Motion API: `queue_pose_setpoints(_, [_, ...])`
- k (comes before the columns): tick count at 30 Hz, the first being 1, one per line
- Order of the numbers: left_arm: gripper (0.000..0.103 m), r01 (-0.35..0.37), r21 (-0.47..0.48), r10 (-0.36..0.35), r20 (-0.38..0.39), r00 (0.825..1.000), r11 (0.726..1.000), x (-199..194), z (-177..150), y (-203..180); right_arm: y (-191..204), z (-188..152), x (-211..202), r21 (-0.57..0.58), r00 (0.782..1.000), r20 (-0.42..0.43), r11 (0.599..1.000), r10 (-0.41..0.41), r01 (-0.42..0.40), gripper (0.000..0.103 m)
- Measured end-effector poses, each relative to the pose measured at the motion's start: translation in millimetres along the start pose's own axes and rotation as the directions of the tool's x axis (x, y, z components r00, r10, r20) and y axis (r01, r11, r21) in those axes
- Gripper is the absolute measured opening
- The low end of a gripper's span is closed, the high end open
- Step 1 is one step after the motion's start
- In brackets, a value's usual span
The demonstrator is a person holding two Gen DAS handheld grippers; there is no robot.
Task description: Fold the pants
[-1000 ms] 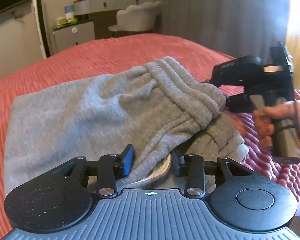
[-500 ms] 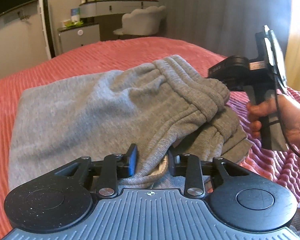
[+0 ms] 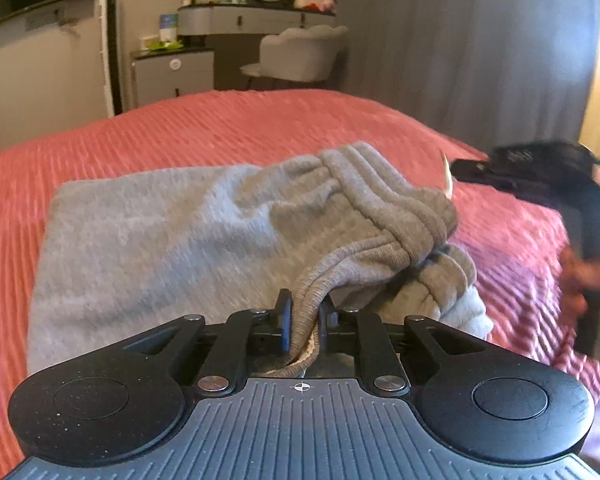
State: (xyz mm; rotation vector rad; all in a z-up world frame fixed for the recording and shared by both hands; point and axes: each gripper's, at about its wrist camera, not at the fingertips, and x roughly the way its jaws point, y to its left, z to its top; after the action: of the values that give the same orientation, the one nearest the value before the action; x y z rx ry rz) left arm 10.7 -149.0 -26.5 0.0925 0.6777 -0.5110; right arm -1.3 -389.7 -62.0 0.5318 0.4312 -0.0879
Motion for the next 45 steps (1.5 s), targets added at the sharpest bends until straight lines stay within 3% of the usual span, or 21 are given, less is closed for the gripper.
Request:
queue_pose_setpoints(5, [0.015, -0.007, -0.049, 0.008, 0.038, 0.999, 0.999, -10, 8, 6, 34, -1, -29, -0.124, 0.996, 0.010, 0.989, 0.084, -0.082, 0.003])
queue_pose_setpoints(8, [0.015, -0.002, -0.073, 0.005, 0.045, 0.999, 0.997, -14, 9, 9, 48, -2, -35, -0.111, 0.986, -0.032, 0.979, 0.166, -0.169, 0.003])
queue_pose_setpoints(10, [0.015, 0.003, -0.080, 0.000, 0.043, 0.999, 0.997, -16, 9, 10, 47, -3, -30, -0.104, 0.987, -0.049, 0.982, 0.151, -0.156, 0.003])
queue_pose_setpoints(11, [0.015, 0.009, -0.087, -0.005, 0.041, 0.999, 0.996, -17, 7, 10, 39, -2, -22, -0.049, 0.983, -0.090, 0.985, 0.161, -0.166, 0.004])
queue_pose_setpoints(13, [0.015, 0.012, -0.091, -0.008, 0.043, 0.999, 0.996, -18, 5, 10, 11, -2, -7, 0.188, 0.967, -0.149, 0.966, 0.209, -0.180, 0.008])
queue_pose_setpoints(15, [0.015, 0.016, -0.093, -0.012, 0.040, 0.999, 0.996, -18, 6, 10, -13, -6, 3, 0.326, 0.964, -0.159, 0.933, 0.211, -0.150, 0.024])
queue_pose_setpoints(17, [0.015, 0.020, -0.097, -0.016, 0.034, 0.999, 0.995, -18, 6, 10, -31, -10, 11, 0.419, 0.968, -0.154, 0.901, 0.196, -0.116, 0.054])
queue_pose_setpoints(19, [0.015, 0.024, -0.101, -0.021, 0.027, 0.999, 0.995, -17, 7, 11, -45, -16, 22, 0.527, 0.962, -0.149, 0.841, 0.228, -0.118, 0.062])
queue_pose_setpoints(21, [0.016, 0.030, -0.113, -0.028, 0.020, 0.999, 0.993, -16, 7, 13, -53, -22, 37, 0.585, 0.957, -0.161, 0.805, 0.241, -0.104, 0.062])
queue_pose_setpoints(22, [0.017, 0.032, -0.125, -0.031, 0.013, 0.999, 0.992, -16, 8, 14, -55, -26, 45, 0.611, 0.959, -0.171, 0.788, 0.227, -0.078, 0.056])
queue_pose_setpoints(24, [0.017, 0.036, -0.136, -0.035, 0.013, 0.999, 0.990, -16, 9, 15, -63, -31, 57, 0.668, 0.962, -0.157, 0.742, 0.223, -0.063, 0.025])
queue_pose_setpoints(25, [0.017, 0.034, -0.137, -0.032, 0.014, 0.999, 0.990, -16, 10, 15, -67, -32, 63, 0.698, 0.960, -0.157, 0.714, 0.233, -0.060, 0.004])
queue_pose_setpoints(26, [0.017, 0.033, -0.144, -0.030, 0.024, 0.999, 0.989, -18, 11, 16, -69, -34, 67, 0.722, 0.959, -0.151, 0.690, 0.239, -0.058, 0.004])
queue_pose_setpoints(27, [0.017, 0.037, -0.153, -0.033, 0.031, 0.999, 0.988, -19, 11, 17, -69, -34, 64, 0.722, 0.964, -0.131, 0.689, 0.230, -0.066, 0.004])
queue_pose_setpoints(30, [0.016, 0.047, -0.197, -0.039, 0.046, 0.998, 0.979, -21, 13, 23, -37, -15, 35, 0.516, 0.981, -0.061, 0.847, 0.185, -0.128, 0.004])
queue_pose_setpoints(31, [0.015, 0.050, -0.210, -0.039, 0.056, 0.998, 0.976, -21, 13, 26, -26, -10, 26, 0.465, 0.975, -0.042, 0.868, 0.220, -0.176, 0.004])
queue_pose_setpoints(35, [0.015, 0.058, -0.242, -0.041, 0.078, 0.996, 0.968, -25, 14, 34, 1, -10, 18, 0.452, 0.921, -0.101, 0.841, 0.377, -0.295, 0.004])
queue_pose_setpoints(38, [0.015, 0.062, -0.249, -0.040, 0.092, 0.995, 0.966, -32, 13, 35, 11, -22, 39, 0.459, 0.902, -0.208, 0.852, 0.380, -0.253, 0.004])
queue_pose_setpoints(40, [0.015, 0.047, -0.233, -0.023, 0.105, 0.994, 0.971, -37, 14, 33, 24, -30, 49, 0.439, 0.877, -0.244, 0.853, 0.414, -0.281, 0.004])
queue_pose_setpoints(43, [0.015, 0.054, -0.244, -0.029, 0.108, 0.994, 0.968, -38, 16, 36, 38, -34, 47, 0.360, 0.873, -0.279, 0.886, 0.401, -0.292, 0.005])
queue_pose_setpoints(45, [0.015, 0.064, -0.258, -0.037, 0.108, 0.993, 0.964, -37, 16, 38, 46, -27, 39, 0.311, 0.875, -0.256, 0.892, 0.411, -0.328, 0.005])
